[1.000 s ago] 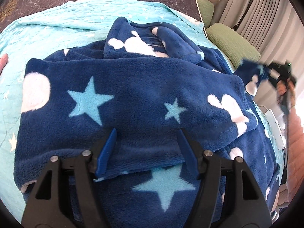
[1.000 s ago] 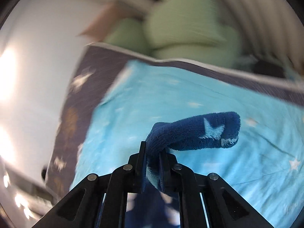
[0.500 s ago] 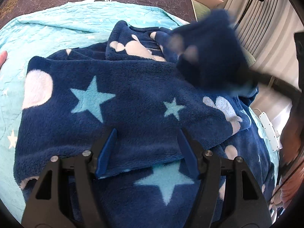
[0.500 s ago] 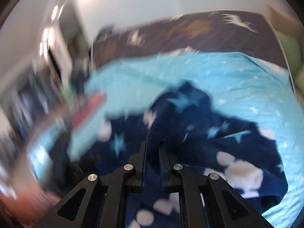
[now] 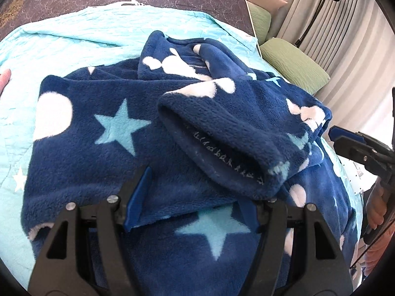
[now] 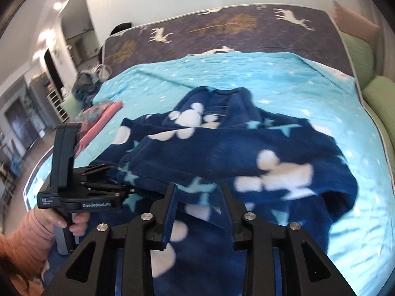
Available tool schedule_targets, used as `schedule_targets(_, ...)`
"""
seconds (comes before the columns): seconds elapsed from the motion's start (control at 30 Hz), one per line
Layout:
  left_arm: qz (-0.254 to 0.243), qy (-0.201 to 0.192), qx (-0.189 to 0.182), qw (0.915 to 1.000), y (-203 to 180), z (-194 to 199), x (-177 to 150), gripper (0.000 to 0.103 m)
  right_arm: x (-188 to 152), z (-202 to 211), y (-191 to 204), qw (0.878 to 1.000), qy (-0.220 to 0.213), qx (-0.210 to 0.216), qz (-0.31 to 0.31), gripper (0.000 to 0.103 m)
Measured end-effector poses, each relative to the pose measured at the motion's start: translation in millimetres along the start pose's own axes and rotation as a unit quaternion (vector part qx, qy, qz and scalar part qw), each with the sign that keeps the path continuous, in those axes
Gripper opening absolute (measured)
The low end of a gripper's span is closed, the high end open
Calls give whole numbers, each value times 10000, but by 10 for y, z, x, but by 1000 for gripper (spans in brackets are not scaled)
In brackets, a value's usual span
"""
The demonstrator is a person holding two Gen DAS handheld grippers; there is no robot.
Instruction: Fold small clothes
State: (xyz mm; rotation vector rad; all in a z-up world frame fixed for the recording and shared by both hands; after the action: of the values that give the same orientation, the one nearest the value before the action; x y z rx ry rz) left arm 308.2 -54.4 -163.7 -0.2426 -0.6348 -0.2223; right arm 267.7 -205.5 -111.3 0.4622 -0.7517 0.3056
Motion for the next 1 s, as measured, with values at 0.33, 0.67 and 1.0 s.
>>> schedule_targets(0.33, 748, -79, -1159, 9904, 13, 356, 207, 84, -222, 279, -424, 9958, -282, -213, -846, 42)
schedule_targets(0.67, 742, 411, -1302, 9878, -329, 25, 363, 6, -289, 585, -719, 9905, -507, -782, -1010, 51)
schedule_targets(1.0, -351, -1417, 143, 9892, 214, 1193, 1090, 7, -518, 482, -1208, 9758, -49, -1594, -1498, 54)
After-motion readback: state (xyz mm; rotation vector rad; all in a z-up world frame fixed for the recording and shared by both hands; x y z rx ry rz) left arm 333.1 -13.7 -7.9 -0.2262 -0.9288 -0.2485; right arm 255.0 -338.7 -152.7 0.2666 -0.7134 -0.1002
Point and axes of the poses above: each gripper's, at about its wrist camera, not at the fingertips, and z roughly against the way its jaws point, y to its left, x to its top, the point moved 10 cm from there along -z, roughly the way its jaws point, and after that the axes turned 9 degrees about x, right-handed, at the moved point
